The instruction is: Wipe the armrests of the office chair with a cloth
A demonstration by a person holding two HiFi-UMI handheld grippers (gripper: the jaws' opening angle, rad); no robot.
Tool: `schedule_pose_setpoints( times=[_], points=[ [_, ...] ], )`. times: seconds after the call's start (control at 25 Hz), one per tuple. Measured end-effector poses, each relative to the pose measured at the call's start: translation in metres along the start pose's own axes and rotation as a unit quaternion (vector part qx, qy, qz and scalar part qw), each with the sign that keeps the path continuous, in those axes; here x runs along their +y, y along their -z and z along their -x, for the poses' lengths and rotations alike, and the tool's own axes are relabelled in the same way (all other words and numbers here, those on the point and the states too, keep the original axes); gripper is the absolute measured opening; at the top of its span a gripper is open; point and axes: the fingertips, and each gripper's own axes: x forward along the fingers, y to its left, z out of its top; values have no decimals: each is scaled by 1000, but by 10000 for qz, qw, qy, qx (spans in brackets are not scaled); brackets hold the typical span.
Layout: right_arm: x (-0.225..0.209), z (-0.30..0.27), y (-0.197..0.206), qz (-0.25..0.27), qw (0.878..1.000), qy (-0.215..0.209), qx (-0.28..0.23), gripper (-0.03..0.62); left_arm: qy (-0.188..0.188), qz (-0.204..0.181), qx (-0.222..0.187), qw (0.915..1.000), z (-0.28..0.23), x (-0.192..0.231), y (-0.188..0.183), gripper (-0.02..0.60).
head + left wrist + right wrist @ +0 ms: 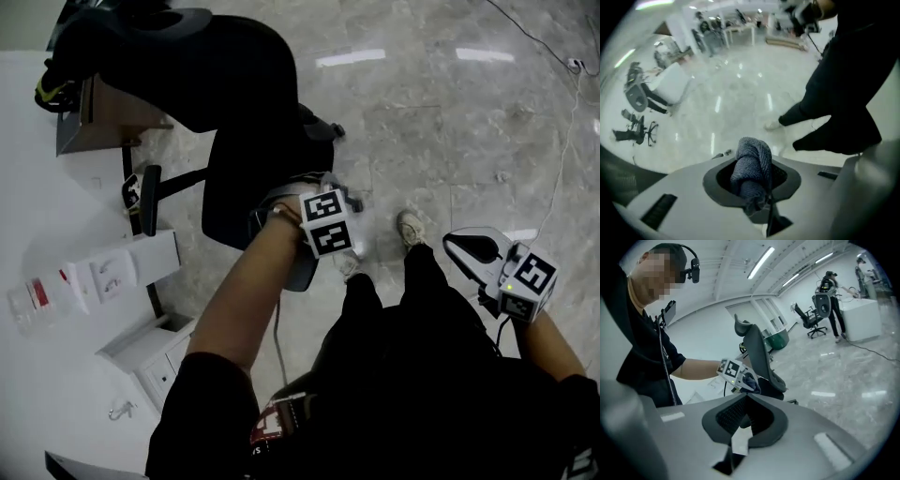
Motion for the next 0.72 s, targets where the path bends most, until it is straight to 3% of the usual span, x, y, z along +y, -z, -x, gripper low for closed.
schedule_pose_setpoints(
  times=[0.04,0.08,0.12,0.16,0.2,0.28,0.32,0.36,0.4,0.44,0.48,0.56,0.72],
  points=[
    [-11,16,3,-110,9998,123,-119,-5,228,-403,573,9973,-19,2,-2,86],
    [-21,32,6,-236,9991,246,-263,-4,515,-773,1186,9886,-37,-3,1,86],
    [-29,46,8,-374,9977,358,-434,-3,776,-1157,1829,9732,-51,-11,7,86],
    [-36,59,11,-482,9961,451,-591,-3,967,-1579,2472,9511,-60,-20,15,86],
    [-42,71,16,-530,9948,523,-691,-3,1109,-2031,3081,9228,-66,-31,21,86],
    [-51,91,26,-577,9934,619,-779,-3,1516,-2791,4054,8572,-64,-63,28,86],
    [-52,98,30,-604,9928,649,-810,-3,1872,-2975,4370,8279,-57,-89,31,86],
    [-52,104,32,-629,9922,669,-843,-5,2273,-3034,4588,8036,-48,-119,37,86],
    [-50,109,34,-649,9917,686,-876,-3,2617,-3037,4731,7845,-38,-147,45,86],
    [-50,112,35,-667,9912,699,-910,-3,2847,-3026,4817,7715,-32,-170,53,86],
    [-51,114,36,-681,9907,707,-939,-3,2973,-3008,4863,7646,-29,-188,61,86],
    [-57,114,40,-701,9908,680,-936,-4,3019,-2969,4879,7633,-28,-212,78,86],
    [-58,92,42,-576,9954,391,-665,-4,2774,-2922,4807,7789,-36,-243,112,86]
  ],
)
